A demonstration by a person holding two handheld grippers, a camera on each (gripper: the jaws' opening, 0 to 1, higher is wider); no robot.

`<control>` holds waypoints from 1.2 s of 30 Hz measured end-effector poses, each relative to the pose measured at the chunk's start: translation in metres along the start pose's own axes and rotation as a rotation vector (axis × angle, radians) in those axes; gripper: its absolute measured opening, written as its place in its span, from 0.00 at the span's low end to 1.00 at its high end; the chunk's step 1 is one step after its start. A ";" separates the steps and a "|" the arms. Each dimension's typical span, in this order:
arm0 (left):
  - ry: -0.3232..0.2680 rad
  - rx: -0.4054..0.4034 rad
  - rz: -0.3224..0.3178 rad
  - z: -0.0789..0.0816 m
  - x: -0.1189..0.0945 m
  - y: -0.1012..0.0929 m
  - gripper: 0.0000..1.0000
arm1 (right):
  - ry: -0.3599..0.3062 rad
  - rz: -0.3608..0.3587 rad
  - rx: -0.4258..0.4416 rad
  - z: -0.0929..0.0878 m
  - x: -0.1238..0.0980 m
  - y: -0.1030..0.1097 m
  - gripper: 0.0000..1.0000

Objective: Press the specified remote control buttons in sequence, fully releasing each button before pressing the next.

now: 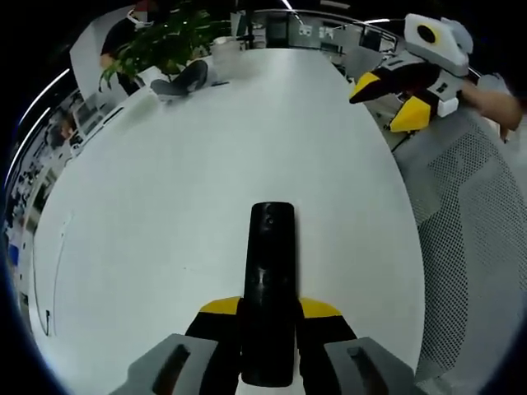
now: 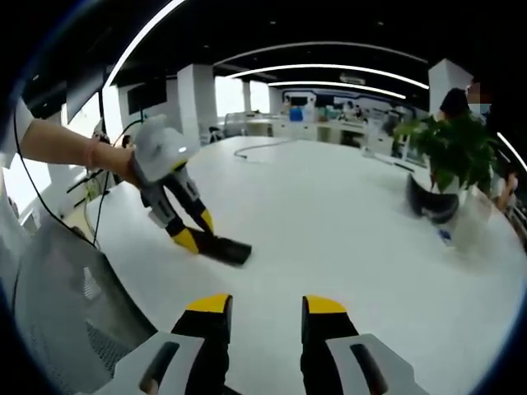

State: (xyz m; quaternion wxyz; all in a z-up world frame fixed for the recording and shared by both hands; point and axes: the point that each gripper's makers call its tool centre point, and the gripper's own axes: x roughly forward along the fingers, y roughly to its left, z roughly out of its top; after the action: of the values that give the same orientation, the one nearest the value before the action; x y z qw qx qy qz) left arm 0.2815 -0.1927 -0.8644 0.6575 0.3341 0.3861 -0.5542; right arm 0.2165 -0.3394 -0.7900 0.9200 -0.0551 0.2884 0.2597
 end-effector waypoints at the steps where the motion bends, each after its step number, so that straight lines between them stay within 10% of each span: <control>1: 0.000 0.000 0.000 0.000 0.000 0.000 0.24 | 0.000 0.000 -0.001 0.000 0.000 0.000 0.31; 36: -0.013 0.014 -0.008 -0.001 -0.002 -0.017 0.24 | 0.017 0.018 -0.009 -0.003 0.001 0.003 0.30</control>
State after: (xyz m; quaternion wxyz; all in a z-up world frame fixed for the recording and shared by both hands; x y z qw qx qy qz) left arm 0.2641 -0.1936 -0.8639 0.6555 0.3335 0.3790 -0.5617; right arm 0.2141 -0.3366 -0.7927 0.9149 -0.0590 0.2955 0.2686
